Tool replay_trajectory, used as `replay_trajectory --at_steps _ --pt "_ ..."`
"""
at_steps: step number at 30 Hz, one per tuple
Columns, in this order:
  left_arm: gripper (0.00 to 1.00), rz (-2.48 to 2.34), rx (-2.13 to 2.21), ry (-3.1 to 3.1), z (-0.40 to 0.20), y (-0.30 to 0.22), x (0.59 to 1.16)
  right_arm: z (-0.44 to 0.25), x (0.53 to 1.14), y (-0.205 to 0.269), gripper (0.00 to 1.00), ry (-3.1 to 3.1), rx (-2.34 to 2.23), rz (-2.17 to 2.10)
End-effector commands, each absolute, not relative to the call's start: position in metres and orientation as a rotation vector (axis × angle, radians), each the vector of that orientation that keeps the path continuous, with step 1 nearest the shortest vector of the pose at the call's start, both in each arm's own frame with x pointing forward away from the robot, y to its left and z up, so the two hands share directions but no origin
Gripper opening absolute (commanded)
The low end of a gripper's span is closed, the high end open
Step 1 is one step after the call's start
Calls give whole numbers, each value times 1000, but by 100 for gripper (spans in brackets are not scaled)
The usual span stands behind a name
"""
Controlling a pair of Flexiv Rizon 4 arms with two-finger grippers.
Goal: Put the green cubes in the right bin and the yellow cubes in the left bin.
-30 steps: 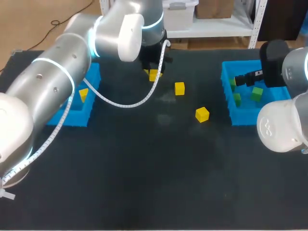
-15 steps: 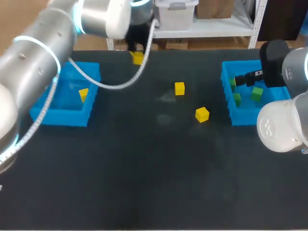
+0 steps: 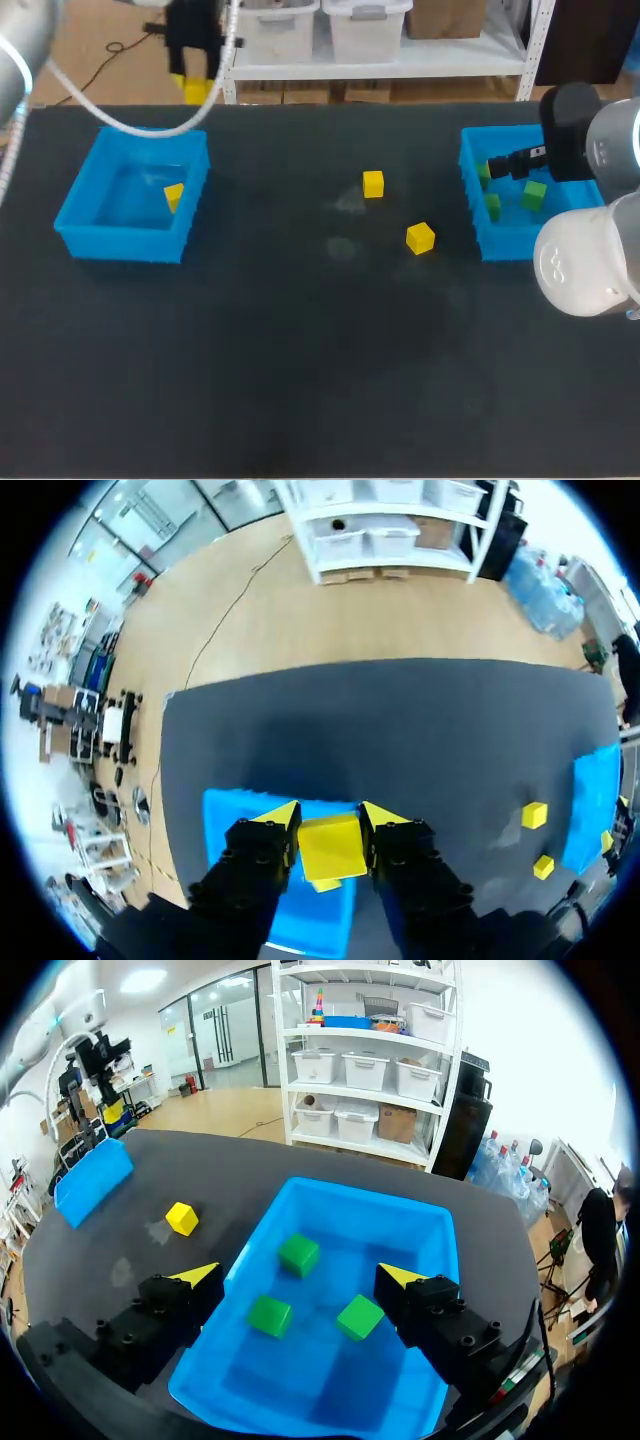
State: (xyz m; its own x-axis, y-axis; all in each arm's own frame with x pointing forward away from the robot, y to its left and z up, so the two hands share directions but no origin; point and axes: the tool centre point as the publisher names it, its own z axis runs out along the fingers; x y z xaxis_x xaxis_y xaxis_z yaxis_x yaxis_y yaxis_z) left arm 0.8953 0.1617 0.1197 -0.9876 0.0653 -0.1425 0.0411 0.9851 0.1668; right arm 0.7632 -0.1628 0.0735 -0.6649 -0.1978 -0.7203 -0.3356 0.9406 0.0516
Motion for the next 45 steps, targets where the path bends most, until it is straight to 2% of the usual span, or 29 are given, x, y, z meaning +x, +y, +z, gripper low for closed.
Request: replay_trajectory --at_steps 1,8,27,28,29,34,40,45 --pt "0 204 42 2974 105 195 880 74 763 -163 100 2317 -375 231" --pt "0 186 -26 3010 85 217 862 74 763 -163 100 2317 -375 231" --pt "0 184 -1 3042 72 226 821 74 763 -163 100 2317 -375 231" --pt "9 199 -1 3051 70 226 821 74 763 -163 100 2317 -375 231" --pt "100 192 4 3056 68 225 821 74 763 -163 100 2317 -375 231" --pt "100 138 89 3037 71 200 831 74 763 -163 100 2317 -375 231" --pt "100 70 367 2958 94 127 851 74 763 -163 100 2317 -375 231" --pt "100 27 578 2905 110 70 846 74 763 -163 100 2317 -375 231"
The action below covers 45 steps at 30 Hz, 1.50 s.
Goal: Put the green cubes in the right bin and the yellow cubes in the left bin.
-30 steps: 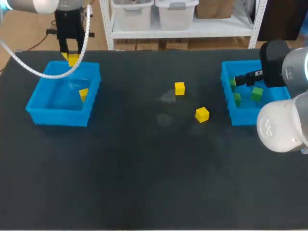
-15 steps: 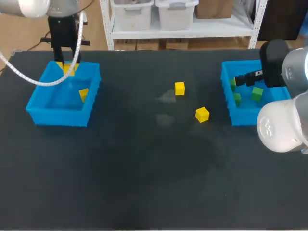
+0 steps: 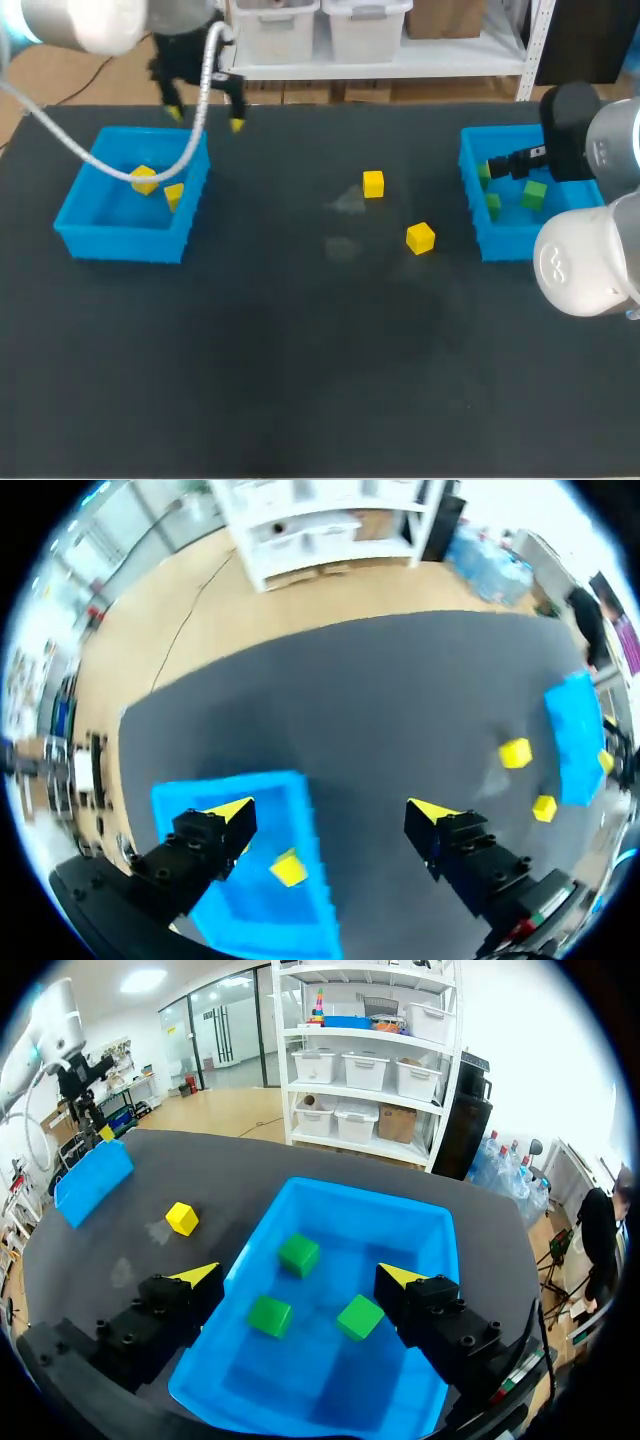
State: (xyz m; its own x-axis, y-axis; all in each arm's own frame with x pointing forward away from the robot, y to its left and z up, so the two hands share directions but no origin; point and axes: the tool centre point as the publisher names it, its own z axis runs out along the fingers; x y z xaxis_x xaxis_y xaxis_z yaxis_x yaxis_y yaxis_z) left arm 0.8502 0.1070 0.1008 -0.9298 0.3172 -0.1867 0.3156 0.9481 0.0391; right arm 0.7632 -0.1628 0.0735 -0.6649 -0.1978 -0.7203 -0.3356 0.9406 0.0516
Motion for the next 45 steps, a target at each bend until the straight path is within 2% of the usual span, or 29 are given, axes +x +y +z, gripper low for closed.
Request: replay_trajectory --at_steps 1,9,21,30,45 --pt "100 16 621 2898 111 59 844 74 763 -163 100 2317 -375 231" --pt "100 -40 1109 2804 97 -15 813 74 763 -163 100 2317 -375 231" --pt "100 183 1721 2601 44 -71 797 74 763 -163 100 2317 -375 231" --pt "100 133 1913 2500 31 -102 807 74 763 -163 100 2317 -375 231" --pt "100 132 1995 2503 4 -128 820 74 763 -163 100 2317 -375 231"
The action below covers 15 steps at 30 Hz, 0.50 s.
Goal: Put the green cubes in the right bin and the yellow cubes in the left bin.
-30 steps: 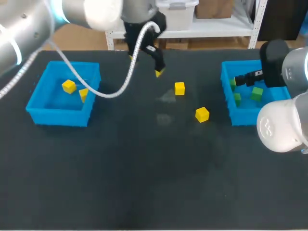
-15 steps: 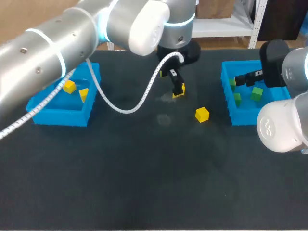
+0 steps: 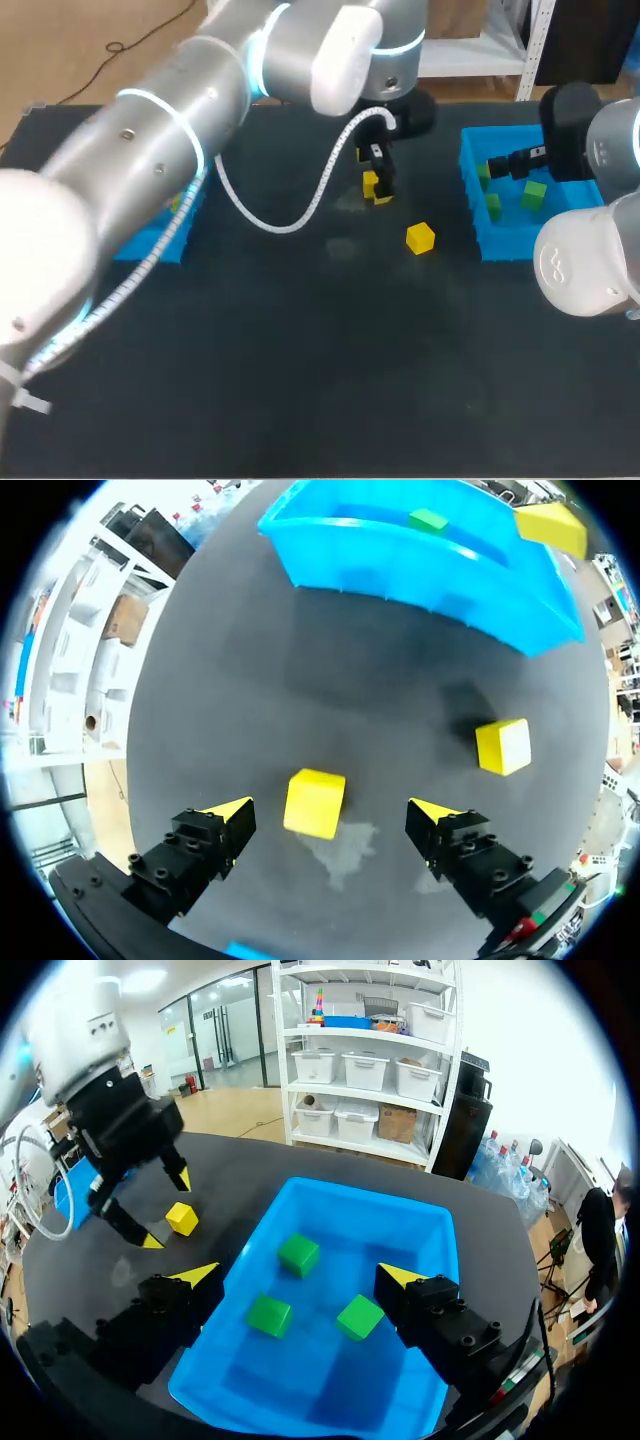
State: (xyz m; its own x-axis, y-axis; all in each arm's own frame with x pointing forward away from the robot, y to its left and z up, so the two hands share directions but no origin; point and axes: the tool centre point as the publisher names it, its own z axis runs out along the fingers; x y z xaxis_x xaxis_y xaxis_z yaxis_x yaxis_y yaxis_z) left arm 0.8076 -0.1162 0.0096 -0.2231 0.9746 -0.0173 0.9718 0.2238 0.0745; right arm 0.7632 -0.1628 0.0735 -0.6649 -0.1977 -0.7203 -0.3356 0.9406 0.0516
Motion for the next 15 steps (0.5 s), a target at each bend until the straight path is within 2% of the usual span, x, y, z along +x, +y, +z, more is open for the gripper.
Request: replay_trajectory --at_steps 1,3,6,7,15 --pt "100 137 2003 2506 1 -129 820 74 763 -163 100 2317 -375 231" --pt "100 152 2023 2506 -3 -129 819 74 763 -163 100 2317 -375 231" --pt "13 171 2018 2511 -7 -128 818 74 763 -163 100 2317 -375 231" --pt "0 187 2019 2510 -8 -127 818 74 763 -163 100 2317 -375 231" --pt "0 266 2008 2501 -7 -118 818 74 763 -163 100 2317 -375 231"
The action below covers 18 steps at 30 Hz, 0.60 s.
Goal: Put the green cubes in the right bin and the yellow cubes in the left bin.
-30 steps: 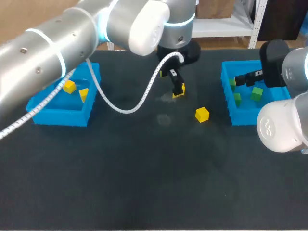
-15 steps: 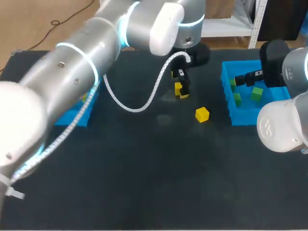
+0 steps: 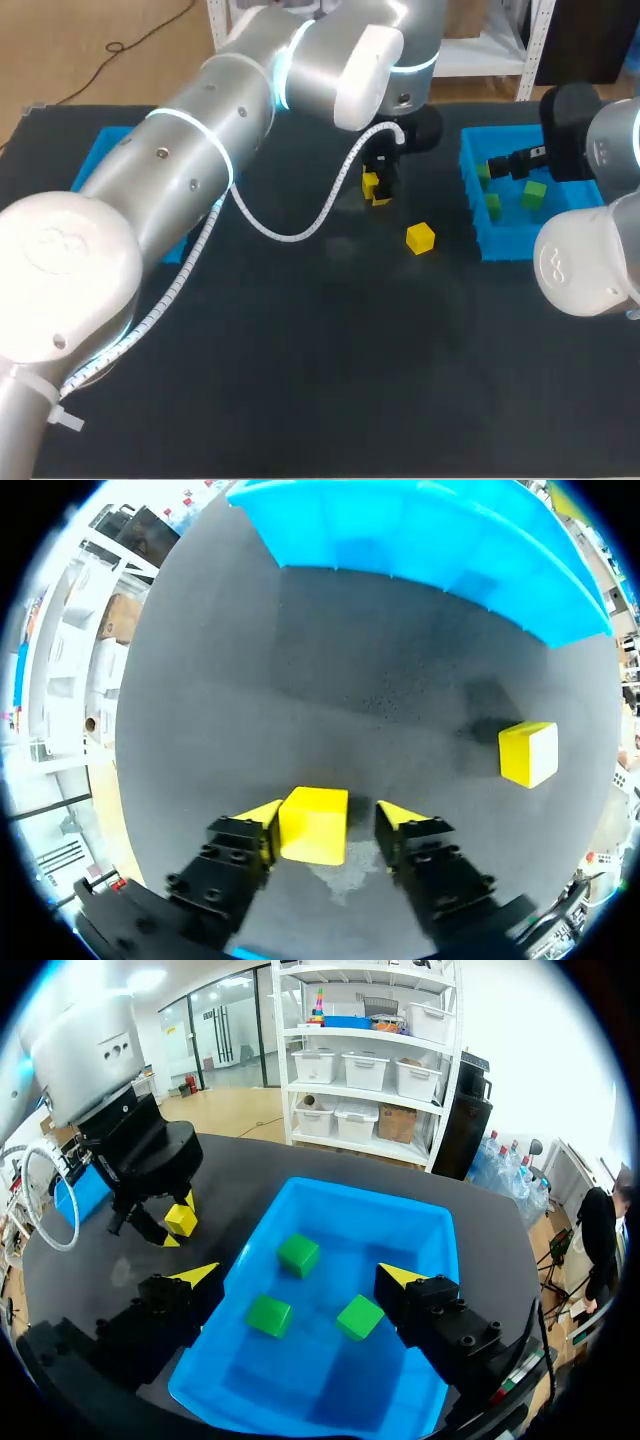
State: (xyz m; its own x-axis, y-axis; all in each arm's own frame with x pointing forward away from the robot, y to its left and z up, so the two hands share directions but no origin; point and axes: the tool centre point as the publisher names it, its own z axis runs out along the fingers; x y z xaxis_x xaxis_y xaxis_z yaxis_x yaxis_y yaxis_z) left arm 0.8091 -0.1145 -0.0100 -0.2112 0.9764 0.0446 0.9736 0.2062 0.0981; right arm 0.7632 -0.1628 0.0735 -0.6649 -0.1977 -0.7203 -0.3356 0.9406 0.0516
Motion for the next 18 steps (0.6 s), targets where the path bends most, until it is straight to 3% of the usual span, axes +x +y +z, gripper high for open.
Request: replay_trajectory --at_steps 1,10,18 --pt "0 279 1998 2495 -5 -117 818 74 763 -163 100 2317 -375 231" --pt "0 218 1620 2539 54 -77 834 74 763 -163 100 2317 -375 231" --pt "0 281 854 2723 110 41 869 74 763 -163 100 2317 -375 231"
